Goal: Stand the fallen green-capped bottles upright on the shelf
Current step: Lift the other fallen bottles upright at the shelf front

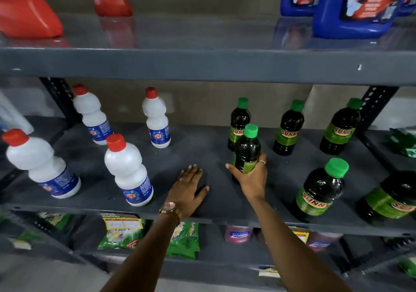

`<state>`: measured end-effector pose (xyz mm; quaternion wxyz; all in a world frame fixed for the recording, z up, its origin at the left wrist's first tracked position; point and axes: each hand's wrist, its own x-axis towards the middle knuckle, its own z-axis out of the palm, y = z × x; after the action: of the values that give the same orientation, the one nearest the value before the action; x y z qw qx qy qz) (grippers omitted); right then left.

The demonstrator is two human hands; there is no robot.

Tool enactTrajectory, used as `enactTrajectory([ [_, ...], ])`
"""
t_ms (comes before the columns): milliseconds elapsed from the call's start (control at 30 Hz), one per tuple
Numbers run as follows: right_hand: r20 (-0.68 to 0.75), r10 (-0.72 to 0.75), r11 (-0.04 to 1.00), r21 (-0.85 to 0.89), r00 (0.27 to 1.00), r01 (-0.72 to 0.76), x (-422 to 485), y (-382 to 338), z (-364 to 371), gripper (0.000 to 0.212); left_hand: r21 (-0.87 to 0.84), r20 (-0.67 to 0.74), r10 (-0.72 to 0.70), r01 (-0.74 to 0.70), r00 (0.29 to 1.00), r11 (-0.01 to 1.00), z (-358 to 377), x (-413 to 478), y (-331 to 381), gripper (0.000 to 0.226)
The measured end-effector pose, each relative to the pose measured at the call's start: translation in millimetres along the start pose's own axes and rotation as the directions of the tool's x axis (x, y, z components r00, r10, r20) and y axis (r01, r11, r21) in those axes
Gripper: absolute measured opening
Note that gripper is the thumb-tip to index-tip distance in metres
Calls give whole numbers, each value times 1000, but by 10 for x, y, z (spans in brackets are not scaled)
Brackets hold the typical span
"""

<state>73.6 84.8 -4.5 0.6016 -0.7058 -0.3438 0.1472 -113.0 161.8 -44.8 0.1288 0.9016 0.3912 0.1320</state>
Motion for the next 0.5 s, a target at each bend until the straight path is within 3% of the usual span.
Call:
enactTrajectory([
  [133,79,2,999,51,997,-6,-24,137,-39,81,-16,-10,3,-3,1000,1000,19,13,-11,80],
  [233,83,-18,1000,-8,996,19,-80,221,-53,70,-6,-3,8,-8,1000,1000,30,14,-20,80],
  [400,-23,-17,992,-123,1000,14,-46,235,-18,83,-13,11,3,-2,1000,1000,12,11,-10,75],
  [500,32,-1,998,-62,999,3,-36,224,-61,81,-13,11,-2,2,1000,1000,15,5,-13,79],
])
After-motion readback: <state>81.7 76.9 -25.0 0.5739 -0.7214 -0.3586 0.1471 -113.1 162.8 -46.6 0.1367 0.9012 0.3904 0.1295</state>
